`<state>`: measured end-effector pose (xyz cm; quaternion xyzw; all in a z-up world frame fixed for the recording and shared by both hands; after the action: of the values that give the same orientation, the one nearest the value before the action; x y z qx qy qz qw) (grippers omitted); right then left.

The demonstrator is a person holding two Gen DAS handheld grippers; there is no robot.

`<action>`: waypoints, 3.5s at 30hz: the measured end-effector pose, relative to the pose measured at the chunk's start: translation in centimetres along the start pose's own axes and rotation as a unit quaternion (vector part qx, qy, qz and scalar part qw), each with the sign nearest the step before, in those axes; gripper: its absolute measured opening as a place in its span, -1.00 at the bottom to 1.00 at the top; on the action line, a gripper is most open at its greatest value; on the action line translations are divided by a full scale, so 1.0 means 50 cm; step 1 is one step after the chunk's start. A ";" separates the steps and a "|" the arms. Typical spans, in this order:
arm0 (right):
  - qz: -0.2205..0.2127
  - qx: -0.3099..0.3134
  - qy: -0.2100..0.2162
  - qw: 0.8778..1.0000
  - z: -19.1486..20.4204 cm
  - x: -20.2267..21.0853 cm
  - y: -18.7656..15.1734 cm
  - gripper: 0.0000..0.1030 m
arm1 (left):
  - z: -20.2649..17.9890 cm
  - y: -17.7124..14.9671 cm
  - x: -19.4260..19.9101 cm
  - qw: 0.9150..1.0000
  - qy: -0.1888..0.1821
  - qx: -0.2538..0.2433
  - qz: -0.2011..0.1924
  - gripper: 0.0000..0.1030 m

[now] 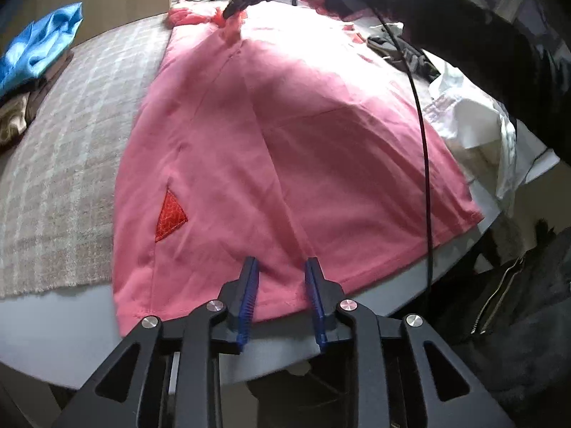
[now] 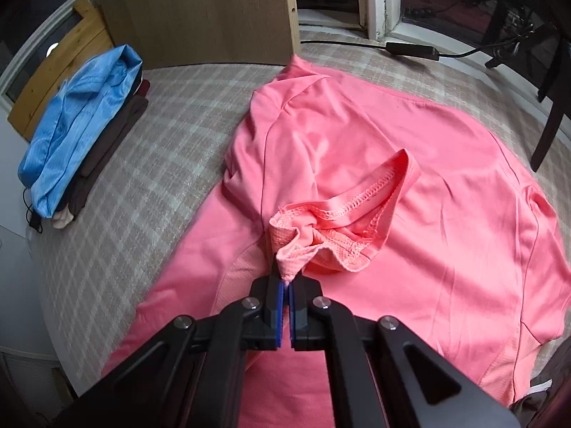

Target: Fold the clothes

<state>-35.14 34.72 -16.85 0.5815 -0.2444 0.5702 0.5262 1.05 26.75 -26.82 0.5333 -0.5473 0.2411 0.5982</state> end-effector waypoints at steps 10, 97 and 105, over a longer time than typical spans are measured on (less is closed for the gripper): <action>-0.006 -0.010 0.008 1.000 -0.010 0.011 0.004 -0.96 | 0.008 -0.001 0.040 0.999 -0.033 0.005 -0.027 -1.00; -0.036 0.012 -0.055 0.998 -0.055 -0.053 0.324 -0.41 | 0.142 0.085 -0.030 0.999 0.031 0.009 0.030 -0.66; 0.009 0.035 -0.034 0.999 -0.049 -0.129 0.348 -0.94 | 0.141 0.097 -0.038 0.999 0.013 -0.003 0.037 -0.66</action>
<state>-53.03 29.17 -17.50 0.6167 -0.2471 0.5630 0.4916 -6.52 22.48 -27.91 0.5077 -0.5598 0.2684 0.5973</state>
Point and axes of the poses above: each gripper's, at about its wrist camera, not at the fingertips, and x roughly against the way its jaws point, z to its left, y to its top, the point moved 7 cm from there along -x, roughly the way its jaws point, and after that the axes turned 3 degrees about z, right-handed, at the moved point
